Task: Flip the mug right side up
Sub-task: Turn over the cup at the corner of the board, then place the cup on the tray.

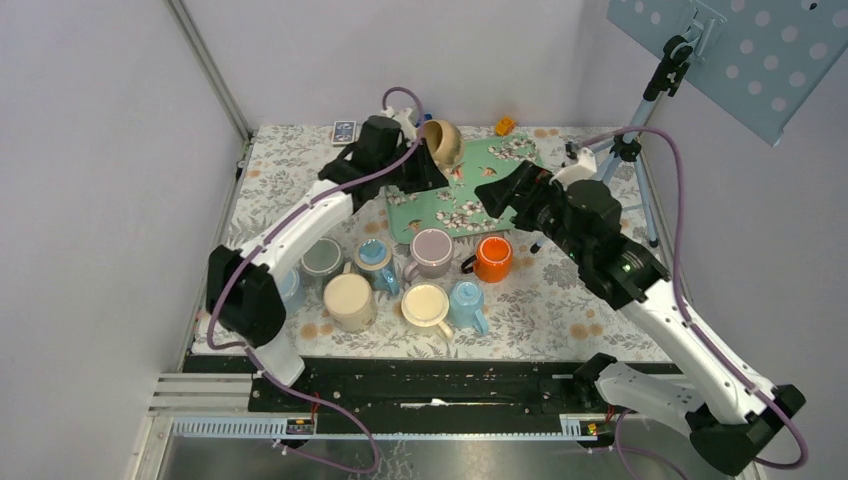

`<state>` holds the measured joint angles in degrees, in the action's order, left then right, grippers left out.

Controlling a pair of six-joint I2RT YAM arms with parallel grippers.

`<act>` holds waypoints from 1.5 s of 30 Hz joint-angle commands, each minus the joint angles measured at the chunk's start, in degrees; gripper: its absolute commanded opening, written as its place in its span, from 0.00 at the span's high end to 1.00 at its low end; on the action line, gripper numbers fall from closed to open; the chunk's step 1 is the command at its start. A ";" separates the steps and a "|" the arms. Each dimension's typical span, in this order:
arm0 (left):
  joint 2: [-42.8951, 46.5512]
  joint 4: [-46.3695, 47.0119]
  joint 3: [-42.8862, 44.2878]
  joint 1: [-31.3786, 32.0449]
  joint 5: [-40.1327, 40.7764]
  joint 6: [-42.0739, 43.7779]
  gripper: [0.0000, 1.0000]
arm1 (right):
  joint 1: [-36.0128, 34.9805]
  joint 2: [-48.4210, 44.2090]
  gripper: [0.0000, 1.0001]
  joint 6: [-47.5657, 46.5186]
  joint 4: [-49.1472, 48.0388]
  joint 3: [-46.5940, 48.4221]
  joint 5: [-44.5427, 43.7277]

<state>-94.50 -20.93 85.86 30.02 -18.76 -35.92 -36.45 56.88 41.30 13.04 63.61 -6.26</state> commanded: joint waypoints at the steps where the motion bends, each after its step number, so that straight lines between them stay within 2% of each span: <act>1: -3.25 1.44 10.08 3.00 6.93 7.30 1.00 | -0.38 -4.81 0.00 -4.50 3.25 -1.12 -6.01; 7: -12.39 -3.04 20.21 5.68 14.86 10.99 1.00 | -0.45 -9.32 0.00 -6.37 5.42 -2.05 -7.78; 15: -24.30 -7.38 32.26 6.23 19.37 12.17 1.00 | -0.39 -11.02 0.00 -6.68 7.12 -1.94 -8.40; 22: -30.29 -5.09 34.76 6.28 24.09 12.73 1.00 | -0.38 -11.45 0.00 -6.70 9.61 -1.26 -8.24; 29: -31.28 2.87 33.99 6.27 28.38 13.47 1.00 | -0.45 -12.12 0.00 -6.25 9.56 -1.91 -8.48; 31: -30.98 7.11 32.70 6.26 29.70 14.54 1.00 | -0.44 -11.75 0.00 -6.19 9.26 -1.93 -8.05; 38: -26.77 34.01 13.83 6.28 31.95 19.26 1.00 | -0.40 -11.72 0.00 -6.26 7.38 -3.68 -5.50; 41: -26.29 40.02 8.40 6.27 32.42 20.21 1.00 | -0.38 -12.40 0.00 -6.07 6.29 -4.96 -4.78; 45: -25.21 43.53 3.42 6.46 31.31 19.48 1.00 | -0.39 -12.93 0.00 -5.79 5.62 -6.09 -4.34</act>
<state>-123.83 11.51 92.92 36.45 11.42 -17.72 -36.45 45.21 35.81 22.13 58.15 -11.84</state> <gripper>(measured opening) 0.241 0.994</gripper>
